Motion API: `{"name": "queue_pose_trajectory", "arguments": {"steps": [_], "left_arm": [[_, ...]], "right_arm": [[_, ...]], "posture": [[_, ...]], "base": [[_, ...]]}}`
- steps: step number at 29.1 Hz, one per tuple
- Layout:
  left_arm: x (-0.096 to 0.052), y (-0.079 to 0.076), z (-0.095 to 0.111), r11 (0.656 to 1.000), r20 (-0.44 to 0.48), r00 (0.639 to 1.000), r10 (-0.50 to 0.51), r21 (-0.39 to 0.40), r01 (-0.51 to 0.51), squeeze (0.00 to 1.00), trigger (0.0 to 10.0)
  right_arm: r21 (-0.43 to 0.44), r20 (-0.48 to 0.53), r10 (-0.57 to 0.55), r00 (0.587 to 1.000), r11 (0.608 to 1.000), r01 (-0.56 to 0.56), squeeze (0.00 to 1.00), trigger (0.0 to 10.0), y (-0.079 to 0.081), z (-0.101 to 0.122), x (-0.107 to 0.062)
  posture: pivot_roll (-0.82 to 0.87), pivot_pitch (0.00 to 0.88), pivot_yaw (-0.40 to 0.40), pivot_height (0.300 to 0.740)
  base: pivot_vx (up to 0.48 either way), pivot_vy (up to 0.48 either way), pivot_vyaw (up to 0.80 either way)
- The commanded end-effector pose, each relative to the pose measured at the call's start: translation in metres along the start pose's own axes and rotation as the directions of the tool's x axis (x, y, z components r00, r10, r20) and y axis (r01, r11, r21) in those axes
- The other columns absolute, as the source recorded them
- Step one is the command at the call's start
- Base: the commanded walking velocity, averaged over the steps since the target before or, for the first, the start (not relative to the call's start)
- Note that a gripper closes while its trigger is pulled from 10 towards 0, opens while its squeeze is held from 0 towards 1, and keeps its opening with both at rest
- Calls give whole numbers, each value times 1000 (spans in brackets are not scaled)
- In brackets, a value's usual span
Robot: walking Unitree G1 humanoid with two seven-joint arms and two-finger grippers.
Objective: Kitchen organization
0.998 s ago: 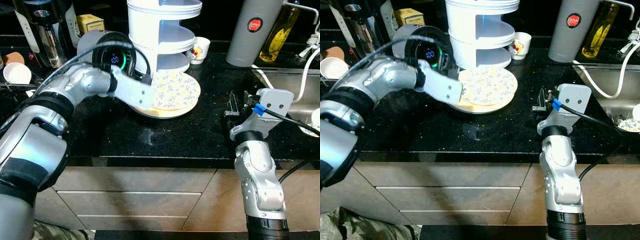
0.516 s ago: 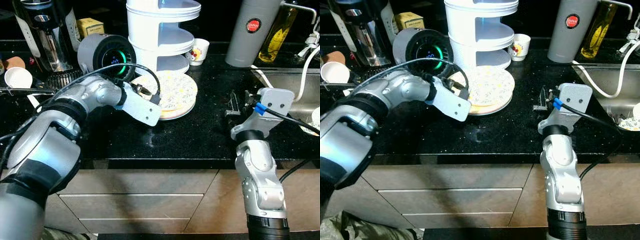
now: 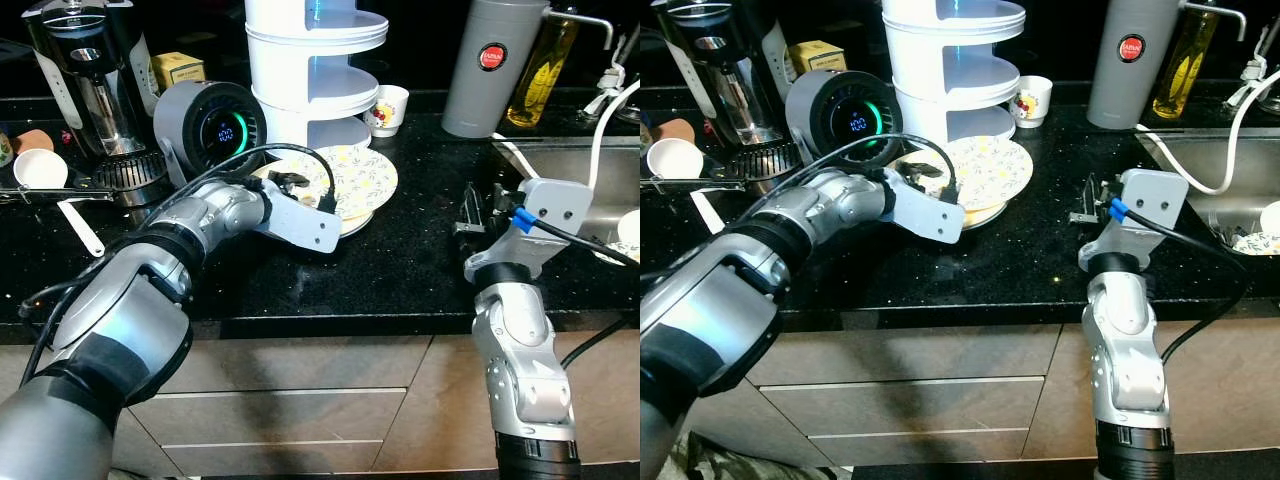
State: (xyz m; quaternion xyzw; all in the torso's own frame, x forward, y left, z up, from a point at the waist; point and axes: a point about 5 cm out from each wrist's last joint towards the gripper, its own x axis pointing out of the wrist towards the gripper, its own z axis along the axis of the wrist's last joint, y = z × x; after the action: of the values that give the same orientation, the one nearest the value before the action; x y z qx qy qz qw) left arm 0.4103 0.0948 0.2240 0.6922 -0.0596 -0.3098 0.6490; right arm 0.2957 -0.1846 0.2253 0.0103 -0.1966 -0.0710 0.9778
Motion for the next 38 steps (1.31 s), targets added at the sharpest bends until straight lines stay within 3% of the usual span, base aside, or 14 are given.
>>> {"name": "queue_pose_trajectory", "arguments": {"steps": [1, 8, 11, 16, 18, 19, 20, 21, 22, 23, 28, 30, 34, 38], "left_arm": [[-5, -5, -16, 996, -65, 997, 30, -85, -36, 0, 0], [-13, 11, -22, 969, -40, 976, 214, -114, -217, 0, 0], [-22, 23, -23, 928, 3, 933, 361, -104, -359, 0, 0], [-28, 33, -26, 903, 7, 909, 416, -119, -413, 0, 0], [-30, 30, -29, 920, 14, 924, 381, -104, -378, 0, 0], [-29, 28, -29, 926, 19, 934, 358, -137, -352, 0, 2000], [-29, 24, -28, 943, 51, 956, 290, -187, -276, 0, 10000], [-29, 23, -27, 954, 74, 967, 244, -200, -225, 404, 10000], [-30, 23, -27, 960, 89, 972, 216, -203, -194, 404, 10000], [-30, 25, -26, 965, 103, 976, 194, -198, -171, 1000, 10000], [-31, 26, -23, 989, 136, 989, 53, -146, -33, 1000, 10000], [-30, 27, -18, 993, 151, 987, -56, -97, 71, 1000, 10000], [-28, 27, -13, 990, 160, 981, -111, -70, 123, 1000, 10000], [-23, 21, 0, 962, 200, 945, -259, -29, 270, 1000, 10000]], "right_arm": [[0, 5, -4, 1000, 1000, 4, 0, 10000, -1, 2, -1], [10, -2, 14, 1000, 1000, -14, 0, 10000, 4, 0, 2], [33, -15, 40, 999, 999, -39, 0, 10000, 6, -2, 3], [61, -21, 67, 998, 996, -65, 0, 10000, 11, -3, 4], [74, -16, 125, 992, 990, -123, 0, 10000, 21, -1, 8], [77, -9, 143, 990, 987, -142, 0, 10000, 25, 0, 9], [79, 10, 171, 985, 982, -172, 0, 10000, 31, 4, 12], [77, 20, 183, 983, 980, -184, 0, 10000, 34, 7, 13], [76, 25, 188, 982, 979, -189, 0, 10000, 35, 8, 14], [76, 30, 191, 981, 978, -192, 0, 10000, 36, 9, 14], [79, 36, 192, 981, 978, -195, 0, 10000, 37, 9, 14], [79, 36, 187, 982, 979, -189, 0, 10000, 36, 9, 13], [79, 36, 183, 982, 979, -185, 0, 10000, 35, 8, 13], [77, 39, 178, 983, 980, -181, 0, 10000, 35, 9, 12]], "posture": [[35, 41, 38, 740], [47, 47, 27, 740], [53, 48, 24, 740], [62, 47, 21, 740], [65, 45, 18, 740], [60, 42, 18, 740], [61, 40, 15, 740], [61, 40, 15, 740], [61, 40, 15, 740], [62, 40, 15, 740], [62, 34, 17, 740], [60, 32, 20, 740], [59, 29, 20, 740], [35, 20, 33, 740]], "base": [[0, 0, 0], [0, 0, 0], [0, 0, 0], [0, 0, 0], [0, 0, 0], [0, 0, 0], [0, 0, 0], [0, 0, 0], [0, 0, 0], [0, 0, 0], [0, 0, 0], [0, 0, 0], [0, 0, 0], [0, 0, 0]]}}
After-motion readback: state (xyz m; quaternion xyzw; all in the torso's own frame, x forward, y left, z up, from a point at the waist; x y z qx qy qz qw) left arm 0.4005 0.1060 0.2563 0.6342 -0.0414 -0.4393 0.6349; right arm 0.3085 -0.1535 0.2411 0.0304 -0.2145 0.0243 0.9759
